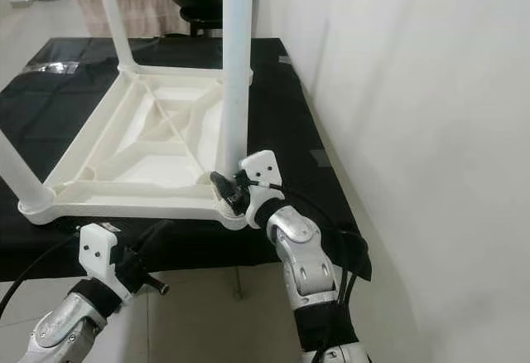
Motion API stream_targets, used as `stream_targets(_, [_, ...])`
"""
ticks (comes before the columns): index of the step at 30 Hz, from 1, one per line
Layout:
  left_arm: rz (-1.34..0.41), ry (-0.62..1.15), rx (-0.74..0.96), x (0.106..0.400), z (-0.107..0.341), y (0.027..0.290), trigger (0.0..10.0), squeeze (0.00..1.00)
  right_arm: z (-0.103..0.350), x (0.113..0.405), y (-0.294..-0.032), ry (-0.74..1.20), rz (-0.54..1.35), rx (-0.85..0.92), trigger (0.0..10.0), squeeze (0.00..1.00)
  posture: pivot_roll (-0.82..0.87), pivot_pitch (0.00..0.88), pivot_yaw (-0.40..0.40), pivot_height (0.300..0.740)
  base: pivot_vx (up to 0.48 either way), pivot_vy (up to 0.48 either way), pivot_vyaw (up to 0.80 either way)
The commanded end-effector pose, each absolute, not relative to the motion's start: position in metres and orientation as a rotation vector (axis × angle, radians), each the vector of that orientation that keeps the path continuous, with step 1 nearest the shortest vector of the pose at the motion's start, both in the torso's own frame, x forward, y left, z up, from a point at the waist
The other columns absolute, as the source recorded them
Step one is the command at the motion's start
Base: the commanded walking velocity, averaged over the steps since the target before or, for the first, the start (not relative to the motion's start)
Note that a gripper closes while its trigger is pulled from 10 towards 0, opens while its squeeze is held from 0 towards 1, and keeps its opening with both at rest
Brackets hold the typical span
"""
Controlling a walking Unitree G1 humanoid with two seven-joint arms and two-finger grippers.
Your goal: Building children table
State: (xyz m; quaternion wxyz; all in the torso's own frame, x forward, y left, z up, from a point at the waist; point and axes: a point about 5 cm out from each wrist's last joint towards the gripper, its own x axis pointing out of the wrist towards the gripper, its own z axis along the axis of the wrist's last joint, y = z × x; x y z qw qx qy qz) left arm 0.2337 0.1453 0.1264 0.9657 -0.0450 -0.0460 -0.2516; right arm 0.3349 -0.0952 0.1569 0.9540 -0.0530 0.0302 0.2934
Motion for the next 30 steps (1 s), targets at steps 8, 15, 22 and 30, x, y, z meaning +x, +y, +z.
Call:
stream_targets(8, [-0.547, -0.062, -0.036, 0.228, 0.122, 0.14, 10.0, 0.0, 0.191, 0.375, -0.125, -0.012, 0.593, -0.134, 10.0, 0.79, 0.06, 0.132, -0.066, 0.74, 0.0, 0.0, 0.0])
stream_targets(15, [-0.624, 0.022, 0.07, 0.213, 0.116, 0.133, 10.0, 0.0, 0.205, 0.388, -0.12, 0.009, 0.748, -0.223, 10.0, 0.0, 0.07, 0.13, -0.076, 0.74, 0.0, 0.0, 0.0])
stream_targets(22, [-0.486, 0.038, 0.068, 0.218, 0.116, 0.145, 10.0, 0.0, 0.202, 0.387, -0.113, 0.013, 0.767, -0.173, 10.0, 0.0, 0.07, 0.123, -0.078, 0.74, 0.0, 0.0, 0.0])
stream_targets(30, [-0.254, 0.011, 0.073, 0.227, 0.12, 0.174, 10.0, 0.0, 0.167, 0.363, -0.122, 0.03, 0.679, -0.068, 10.0, 0.0, 0.03, 0.108, -0.047, 0.74, 0.0, 0.0, 0.0])
